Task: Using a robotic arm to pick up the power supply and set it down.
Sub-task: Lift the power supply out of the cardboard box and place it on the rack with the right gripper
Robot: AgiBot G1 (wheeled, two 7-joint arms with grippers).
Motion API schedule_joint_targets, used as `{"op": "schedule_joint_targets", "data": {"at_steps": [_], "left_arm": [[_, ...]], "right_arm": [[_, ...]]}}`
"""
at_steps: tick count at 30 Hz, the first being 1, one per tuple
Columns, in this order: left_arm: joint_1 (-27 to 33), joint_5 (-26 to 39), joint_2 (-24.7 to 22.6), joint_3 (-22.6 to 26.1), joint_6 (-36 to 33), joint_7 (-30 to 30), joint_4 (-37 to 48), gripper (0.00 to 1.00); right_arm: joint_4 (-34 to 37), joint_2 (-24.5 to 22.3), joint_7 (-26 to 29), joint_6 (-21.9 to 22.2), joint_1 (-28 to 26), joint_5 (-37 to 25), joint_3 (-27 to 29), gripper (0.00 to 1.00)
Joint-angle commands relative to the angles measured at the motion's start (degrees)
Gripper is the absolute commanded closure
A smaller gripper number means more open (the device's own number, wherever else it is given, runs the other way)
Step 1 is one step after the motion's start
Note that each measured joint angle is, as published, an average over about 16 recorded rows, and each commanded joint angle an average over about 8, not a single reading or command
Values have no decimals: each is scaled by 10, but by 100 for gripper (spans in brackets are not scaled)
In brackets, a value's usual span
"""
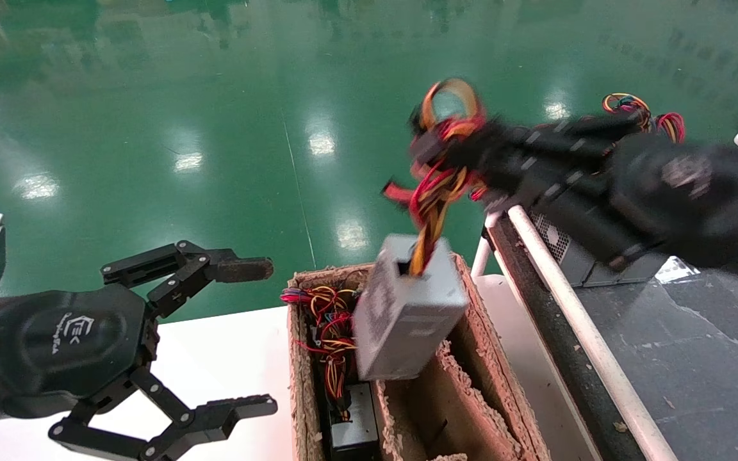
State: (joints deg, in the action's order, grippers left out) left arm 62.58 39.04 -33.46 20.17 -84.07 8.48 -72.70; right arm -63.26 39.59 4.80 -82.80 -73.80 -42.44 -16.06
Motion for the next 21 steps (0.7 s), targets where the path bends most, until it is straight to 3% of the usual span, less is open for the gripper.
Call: {"op": "schedule_joint_targets", "data": {"at_steps": [1, 12, 21], "left_arm": [[0, 0, 0, 0, 0, 0, 0, 0], [0, 0, 0, 0, 0, 0, 0, 0], [0, 0, 0, 0, 0, 0, 0, 0]], "right_arm": [[-8, -13, 6, -1, -9, 6, 8, 100], [-22, -142, 25, -1, -6, -17, 38, 100], [36, -239, -37, 12, 69, -7, 86, 100]]}}
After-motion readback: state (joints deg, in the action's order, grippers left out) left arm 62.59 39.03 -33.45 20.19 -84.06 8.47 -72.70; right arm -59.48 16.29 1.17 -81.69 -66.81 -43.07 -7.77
